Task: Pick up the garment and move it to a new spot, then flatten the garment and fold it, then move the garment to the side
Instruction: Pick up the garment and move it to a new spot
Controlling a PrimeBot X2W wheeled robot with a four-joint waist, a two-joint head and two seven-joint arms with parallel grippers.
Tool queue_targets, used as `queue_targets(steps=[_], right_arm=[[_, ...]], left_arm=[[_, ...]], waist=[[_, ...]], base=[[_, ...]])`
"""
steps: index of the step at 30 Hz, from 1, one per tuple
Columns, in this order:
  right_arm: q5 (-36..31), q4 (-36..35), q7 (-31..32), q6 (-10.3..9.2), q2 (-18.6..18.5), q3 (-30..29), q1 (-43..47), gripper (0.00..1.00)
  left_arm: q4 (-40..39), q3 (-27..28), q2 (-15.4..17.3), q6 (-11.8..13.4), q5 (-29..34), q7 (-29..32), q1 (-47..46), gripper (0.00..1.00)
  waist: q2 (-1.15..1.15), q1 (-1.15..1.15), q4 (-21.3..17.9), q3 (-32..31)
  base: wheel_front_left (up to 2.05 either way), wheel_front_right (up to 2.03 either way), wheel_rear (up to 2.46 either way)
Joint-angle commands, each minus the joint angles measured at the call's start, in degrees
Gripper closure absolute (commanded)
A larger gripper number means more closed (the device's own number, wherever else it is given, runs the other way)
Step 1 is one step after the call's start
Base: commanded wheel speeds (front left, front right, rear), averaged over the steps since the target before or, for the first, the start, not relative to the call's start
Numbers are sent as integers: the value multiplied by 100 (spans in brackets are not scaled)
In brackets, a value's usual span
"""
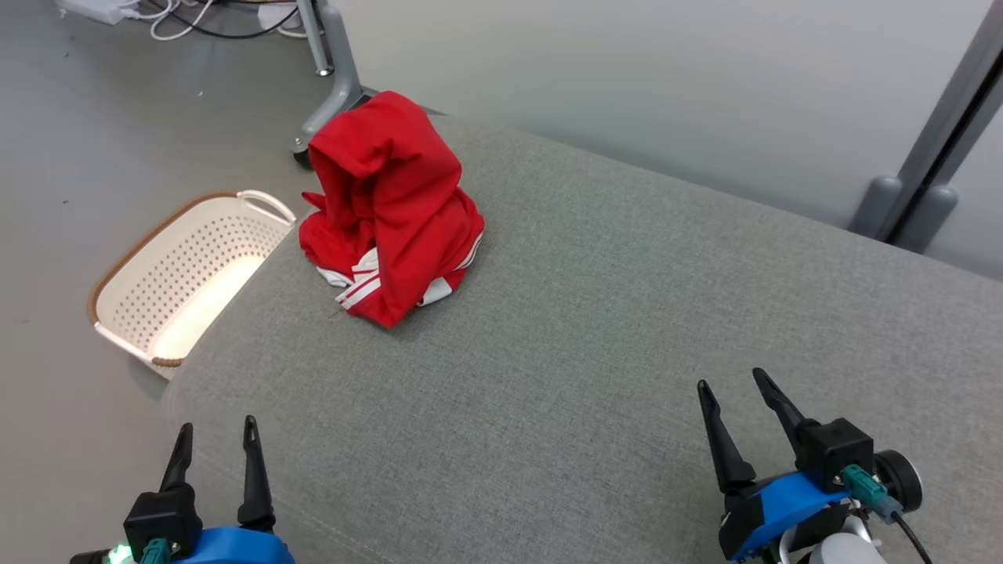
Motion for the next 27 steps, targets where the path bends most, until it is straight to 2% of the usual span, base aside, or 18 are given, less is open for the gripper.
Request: queue_targets(steps=[1,9,17,27], right_arm=[[-2,38,-25,1,-13,38,-73,0],[54,178,-26,1,-83,330,-297,0],[77,117,-26,1,-183,185,-147,0],[40,-96,-25,1,-438,393,-428,0]], left_arm=[[-57,27,-9,31,-9,-17,7,0],[-223,229,-36,99,-36,-16,228,0],[-5,159,-53,-24,3,-16,-133,0],[118,351,108,-42,74,-16,-1340,0]], waist=[[1,1,122,133],[1,1,172,256],[1,1,112,323],[1,1,-461,914]], base=[[0,0,0],[0,0,0],[0,0,0],[0,0,0]])
